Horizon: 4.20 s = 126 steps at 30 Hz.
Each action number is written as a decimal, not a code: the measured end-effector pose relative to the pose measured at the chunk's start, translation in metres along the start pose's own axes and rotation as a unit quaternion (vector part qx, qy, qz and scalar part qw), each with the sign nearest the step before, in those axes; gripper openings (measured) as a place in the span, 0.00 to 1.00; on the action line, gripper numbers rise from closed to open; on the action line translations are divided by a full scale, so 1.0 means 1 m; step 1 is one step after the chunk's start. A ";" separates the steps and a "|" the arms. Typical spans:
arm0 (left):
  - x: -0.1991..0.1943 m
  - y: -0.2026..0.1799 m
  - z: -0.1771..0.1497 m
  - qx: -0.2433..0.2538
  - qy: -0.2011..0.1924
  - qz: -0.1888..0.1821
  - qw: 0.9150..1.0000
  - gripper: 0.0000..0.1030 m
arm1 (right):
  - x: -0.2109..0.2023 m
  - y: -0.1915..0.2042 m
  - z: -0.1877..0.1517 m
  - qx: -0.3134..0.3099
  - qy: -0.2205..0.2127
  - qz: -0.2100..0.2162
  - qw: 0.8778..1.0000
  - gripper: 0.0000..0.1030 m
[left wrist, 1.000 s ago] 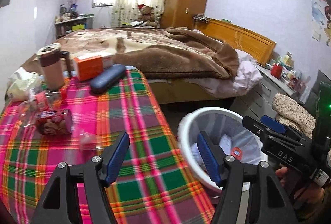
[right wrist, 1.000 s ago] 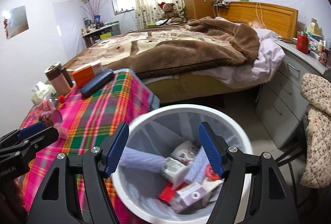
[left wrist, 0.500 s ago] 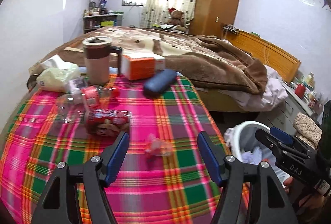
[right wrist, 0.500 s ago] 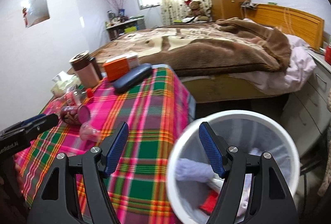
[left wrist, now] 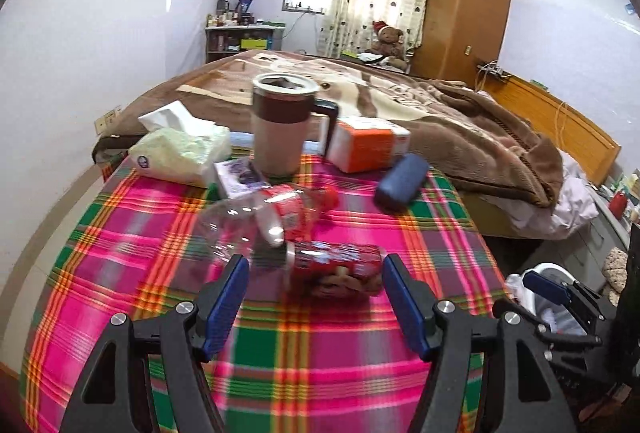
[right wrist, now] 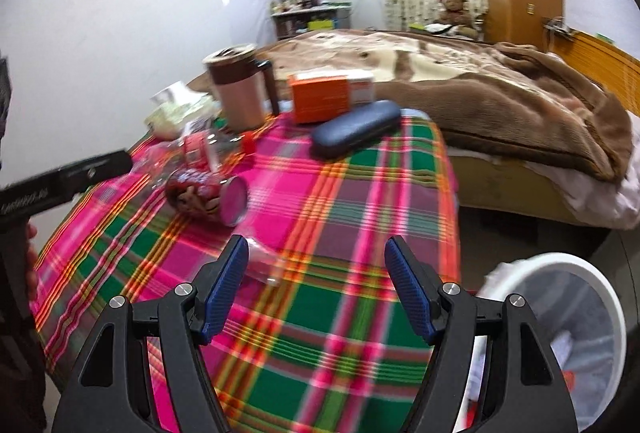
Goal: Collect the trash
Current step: 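Move both tools back over the table toward the remaining cup and bottle, then grasp the second clear cup with the right tool while the left tool grasps the Coke bottle, then lift the clear cup and Coke bottle off the table with both tools, then carry the Coke bottle and clear cup over the wastebasket with both tools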
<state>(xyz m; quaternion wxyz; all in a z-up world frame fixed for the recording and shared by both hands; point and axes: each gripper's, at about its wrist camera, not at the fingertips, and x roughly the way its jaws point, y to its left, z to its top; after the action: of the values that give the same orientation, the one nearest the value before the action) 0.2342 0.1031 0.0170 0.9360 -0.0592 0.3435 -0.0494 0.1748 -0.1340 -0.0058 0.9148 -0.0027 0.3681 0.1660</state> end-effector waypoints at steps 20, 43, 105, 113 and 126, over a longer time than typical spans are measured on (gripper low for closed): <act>0.077 0.047 0.046 0.074 0.061 -0.005 0.995 0.70 | 0.061 0.028 -0.001 -0.082 0.085 0.011 0.993 0.70; 0.146 0.031 0.035 0.103 0.156 -0.040 0.982 0.66 | 0.075 -0.002 0.007 0.008 0.089 -0.001 0.996 0.70; -0.030 0.004 -0.009 0.014 0.009 -0.037 0.999 0.60 | -0.054 -0.002 0.007 0.048 -0.073 -0.080 0.993 0.41; -0.058 -0.038 -0.016 0.037 -0.012 -0.071 0.997 0.60 | -0.089 -0.016 -0.001 0.054 -0.106 -0.113 0.987 0.41; -0.069 -0.119 -0.031 0.081 -0.014 -0.129 0.988 0.60 | -0.126 -0.054 -0.019 0.076 -0.134 -0.178 0.972 0.41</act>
<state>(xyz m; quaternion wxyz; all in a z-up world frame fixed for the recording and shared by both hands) 0.1561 -0.0073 0.0545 0.9281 -0.0279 0.3151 -0.1964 0.0939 -0.2258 0.0590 0.9683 0.0234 0.2471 -0.0292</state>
